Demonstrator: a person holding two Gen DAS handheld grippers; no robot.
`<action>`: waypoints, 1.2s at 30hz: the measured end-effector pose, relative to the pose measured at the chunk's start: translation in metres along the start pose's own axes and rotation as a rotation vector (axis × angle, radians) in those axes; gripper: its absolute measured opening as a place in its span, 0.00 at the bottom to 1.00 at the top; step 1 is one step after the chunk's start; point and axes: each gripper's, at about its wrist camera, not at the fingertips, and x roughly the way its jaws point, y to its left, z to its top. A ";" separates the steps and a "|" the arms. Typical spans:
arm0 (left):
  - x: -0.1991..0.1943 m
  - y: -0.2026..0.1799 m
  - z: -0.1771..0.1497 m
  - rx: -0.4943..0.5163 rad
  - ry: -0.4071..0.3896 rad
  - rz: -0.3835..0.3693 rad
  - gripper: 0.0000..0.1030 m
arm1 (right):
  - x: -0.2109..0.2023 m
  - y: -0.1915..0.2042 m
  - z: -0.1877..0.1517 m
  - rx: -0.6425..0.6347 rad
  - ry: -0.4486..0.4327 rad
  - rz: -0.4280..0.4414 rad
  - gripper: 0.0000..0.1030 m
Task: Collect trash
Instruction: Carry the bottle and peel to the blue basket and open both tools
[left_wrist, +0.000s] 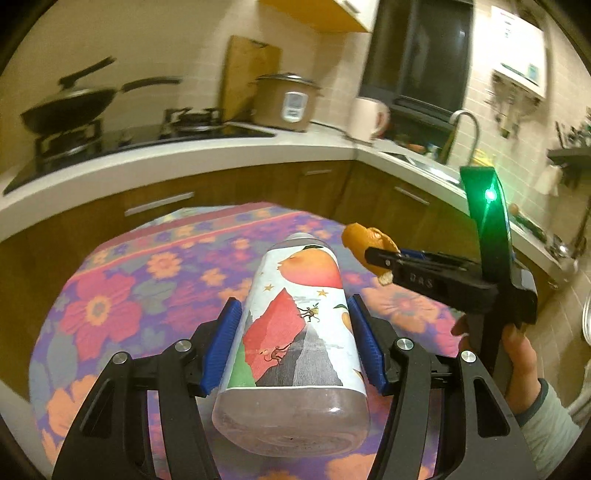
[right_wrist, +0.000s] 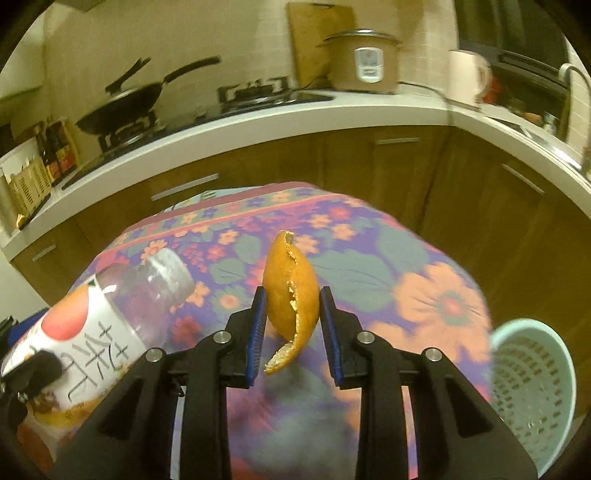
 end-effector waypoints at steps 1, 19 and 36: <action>0.001 -0.008 0.002 0.011 -0.001 -0.010 0.55 | -0.010 -0.012 -0.004 0.025 -0.006 -0.005 0.25; 0.063 -0.178 0.024 0.247 0.072 -0.243 0.55 | -0.096 -0.213 -0.103 0.408 0.002 -0.226 0.25; 0.149 -0.263 0.014 0.342 0.176 -0.336 0.56 | -0.082 -0.277 -0.140 0.581 0.074 -0.242 0.47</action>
